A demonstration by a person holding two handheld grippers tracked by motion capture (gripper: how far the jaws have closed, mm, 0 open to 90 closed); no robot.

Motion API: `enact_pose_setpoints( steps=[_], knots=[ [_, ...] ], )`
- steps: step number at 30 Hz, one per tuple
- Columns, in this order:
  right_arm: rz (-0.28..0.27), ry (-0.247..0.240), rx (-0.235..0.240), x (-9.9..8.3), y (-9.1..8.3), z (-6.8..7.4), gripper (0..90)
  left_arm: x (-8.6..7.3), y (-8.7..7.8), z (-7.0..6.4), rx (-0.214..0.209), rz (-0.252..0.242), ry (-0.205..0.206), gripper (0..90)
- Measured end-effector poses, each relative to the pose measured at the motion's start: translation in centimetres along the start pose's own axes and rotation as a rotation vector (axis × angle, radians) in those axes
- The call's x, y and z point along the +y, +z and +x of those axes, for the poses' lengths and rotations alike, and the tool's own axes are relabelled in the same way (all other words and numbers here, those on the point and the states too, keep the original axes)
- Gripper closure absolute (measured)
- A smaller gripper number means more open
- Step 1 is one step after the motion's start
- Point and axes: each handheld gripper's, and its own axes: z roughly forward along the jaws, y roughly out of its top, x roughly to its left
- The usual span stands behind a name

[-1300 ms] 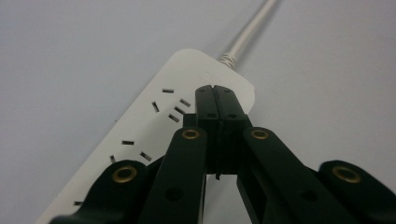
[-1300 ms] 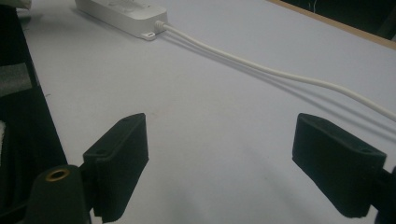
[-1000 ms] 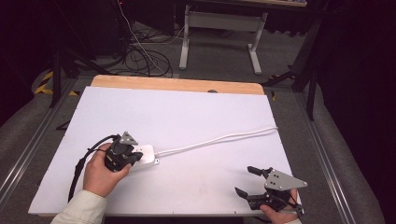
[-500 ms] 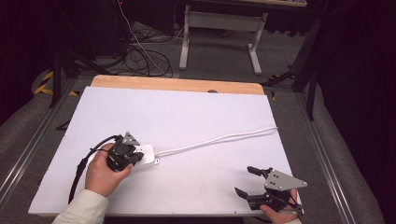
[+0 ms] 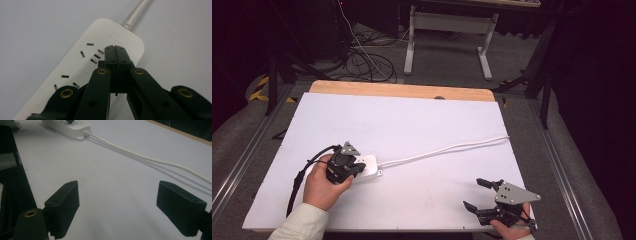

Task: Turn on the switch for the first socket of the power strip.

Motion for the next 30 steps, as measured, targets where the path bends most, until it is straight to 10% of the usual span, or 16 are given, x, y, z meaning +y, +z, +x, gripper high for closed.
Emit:
enact_pose_setpoints(
  steps=[30],
  knots=[
    [0.002, -0.001, 0.005, 0.01, 0.04, 0.1, 19.2, -0.18, 0.31, -0.61, 0.042, -0.001, 0.042, 90.0]
  ],
)
